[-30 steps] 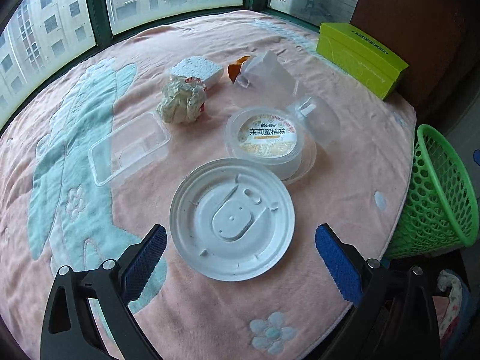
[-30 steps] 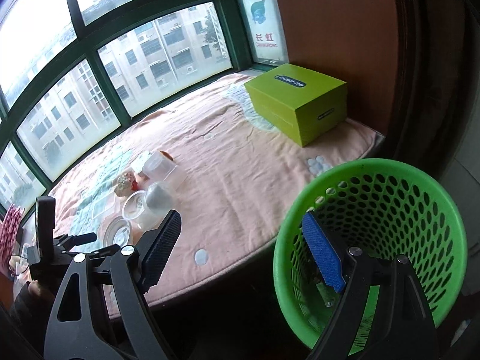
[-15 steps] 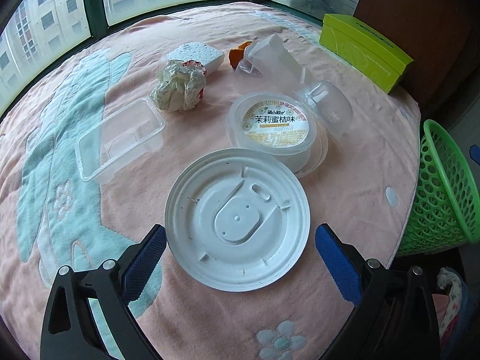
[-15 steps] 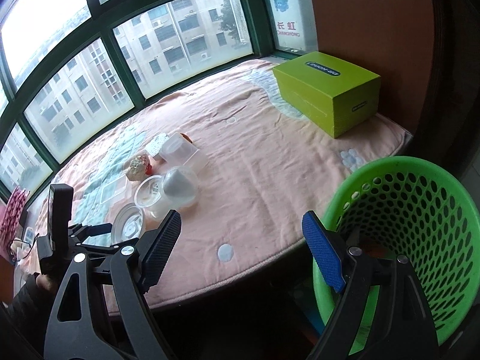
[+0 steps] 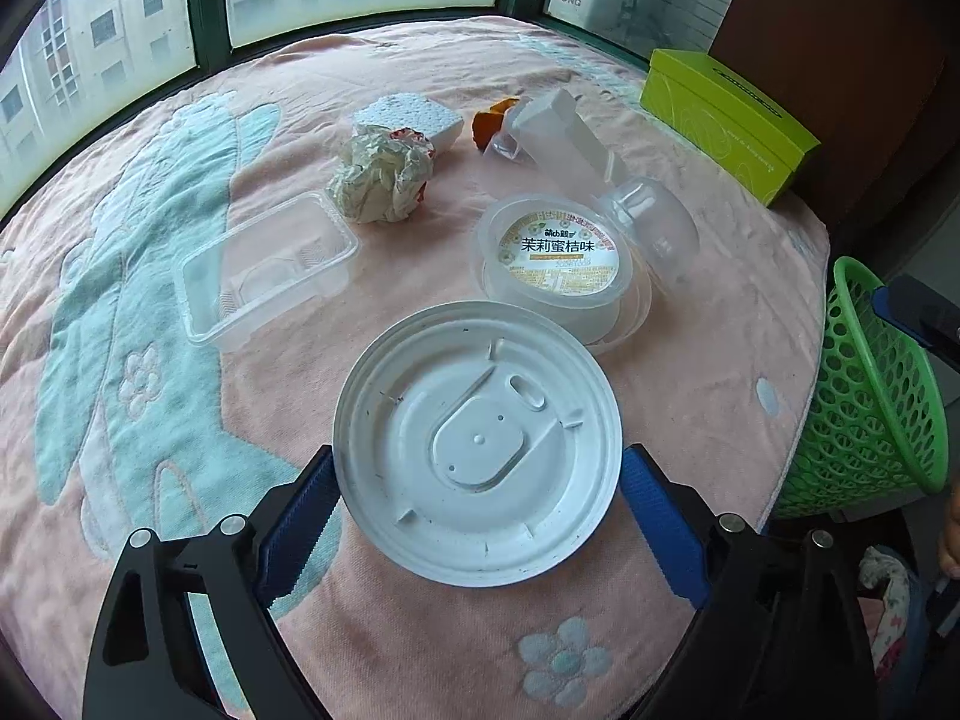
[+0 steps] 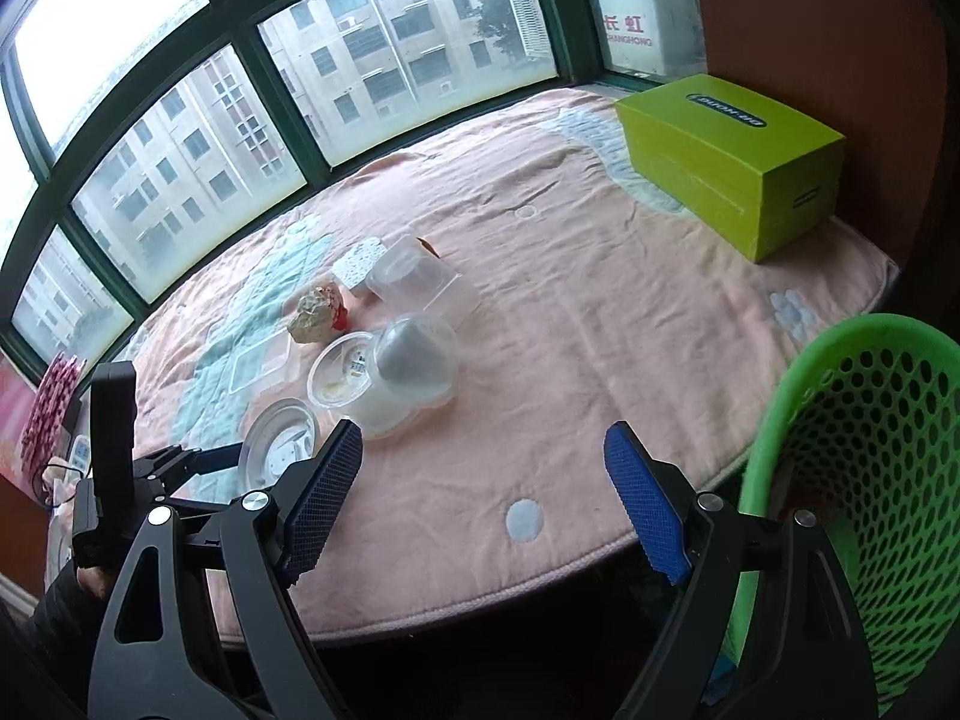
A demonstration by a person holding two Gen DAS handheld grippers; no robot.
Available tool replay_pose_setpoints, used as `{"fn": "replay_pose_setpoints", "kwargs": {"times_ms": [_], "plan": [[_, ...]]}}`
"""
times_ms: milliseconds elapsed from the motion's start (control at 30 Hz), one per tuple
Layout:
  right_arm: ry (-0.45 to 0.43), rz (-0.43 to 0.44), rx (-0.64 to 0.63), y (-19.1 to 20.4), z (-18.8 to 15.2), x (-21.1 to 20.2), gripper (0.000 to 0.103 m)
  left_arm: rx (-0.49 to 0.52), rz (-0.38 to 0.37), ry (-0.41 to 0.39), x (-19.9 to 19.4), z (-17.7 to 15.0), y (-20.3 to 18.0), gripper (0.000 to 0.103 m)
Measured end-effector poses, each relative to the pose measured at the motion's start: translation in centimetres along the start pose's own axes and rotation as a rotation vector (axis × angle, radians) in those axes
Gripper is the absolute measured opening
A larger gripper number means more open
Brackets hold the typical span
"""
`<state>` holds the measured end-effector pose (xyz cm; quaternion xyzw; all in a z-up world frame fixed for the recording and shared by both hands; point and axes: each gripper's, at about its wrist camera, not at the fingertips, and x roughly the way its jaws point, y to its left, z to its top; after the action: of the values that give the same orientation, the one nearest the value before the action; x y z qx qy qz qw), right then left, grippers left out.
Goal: Collect trash
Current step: 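Grasp the white lid with the left tool while the right tool grasps the clear dome cup, then carry the lid and dome cup to the wastebasket and open both tools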
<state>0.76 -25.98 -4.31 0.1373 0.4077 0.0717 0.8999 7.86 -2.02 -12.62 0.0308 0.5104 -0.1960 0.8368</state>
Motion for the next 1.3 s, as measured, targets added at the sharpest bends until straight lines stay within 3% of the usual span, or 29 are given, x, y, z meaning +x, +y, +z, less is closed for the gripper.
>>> {"fn": "replay_pose_setpoints", "kwargs": {"times_ms": [300,767,900,1000,1300], "plan": [[0.048,0.084,0.022,1.5,1.9,5.0,0.082,-0.040,0.022,-0.062,-3.7,-0.2,1.3,0.089],[0.117,0.114,0.134,1.4,3.9,11.2,0.070,-0.072,0.042,-0.139,-6.8,1.1,2.1,0.089],[0.134,0.126,0.167,1.1,3.8,12.1,0.068,-0.072,0.039,-0.142,-6.9,1.3,2.0,0.089],[0.147,0.132,0.177,0.9,3.7,12.6,0.060,-0.072,0.038,-0.145,-6.9,1.3,2.0,0.089],[0.112,0.107,0.139,1.3,3.7,11.3,0.060,-0.067,0.036,-0.152,-7.2,1.5,1.6,0.089]]}}
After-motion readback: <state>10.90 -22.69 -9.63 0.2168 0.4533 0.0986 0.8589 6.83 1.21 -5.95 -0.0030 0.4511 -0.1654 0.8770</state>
